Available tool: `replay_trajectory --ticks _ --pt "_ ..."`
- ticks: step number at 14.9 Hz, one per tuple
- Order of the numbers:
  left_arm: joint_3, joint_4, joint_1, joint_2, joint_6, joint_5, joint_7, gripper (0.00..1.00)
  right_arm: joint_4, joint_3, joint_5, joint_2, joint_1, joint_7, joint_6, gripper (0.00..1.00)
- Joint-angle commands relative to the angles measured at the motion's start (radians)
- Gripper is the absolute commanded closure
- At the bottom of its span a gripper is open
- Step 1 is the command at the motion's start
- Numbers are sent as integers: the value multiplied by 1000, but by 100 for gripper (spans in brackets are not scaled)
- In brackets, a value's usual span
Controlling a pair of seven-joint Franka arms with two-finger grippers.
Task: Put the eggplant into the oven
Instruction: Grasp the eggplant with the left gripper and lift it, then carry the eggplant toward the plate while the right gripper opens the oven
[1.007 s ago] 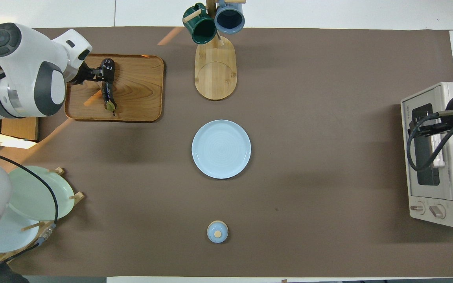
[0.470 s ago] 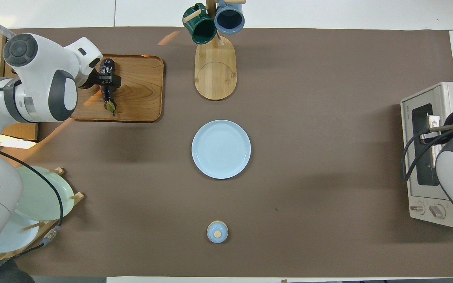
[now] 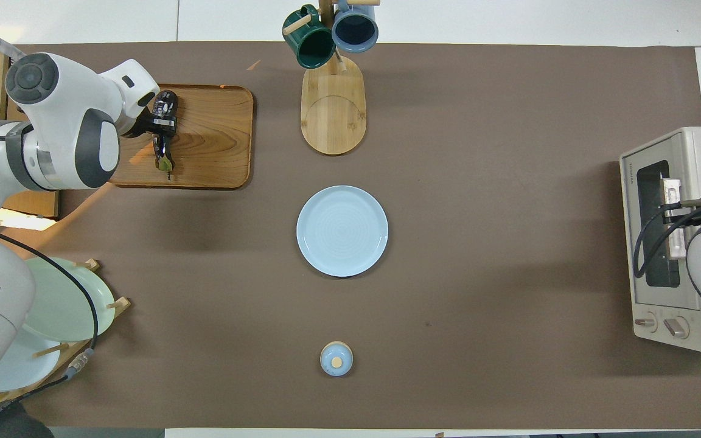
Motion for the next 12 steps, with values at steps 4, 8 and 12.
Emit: replay_trajectory --ticks 4,8,12 --pt "4 -8 -16 -61 -29 -1 -27 100 -83 8 -21 -11 -57 -23 78 100" --pt "0 -12 -57 -195 -235 -53 -98 100 -112 11 -18 -9 -54 -26 108 100" --pt "0 -15 -179 -278 -362 -57 -292 100 -178 14 -6 34 23 30 252 100"
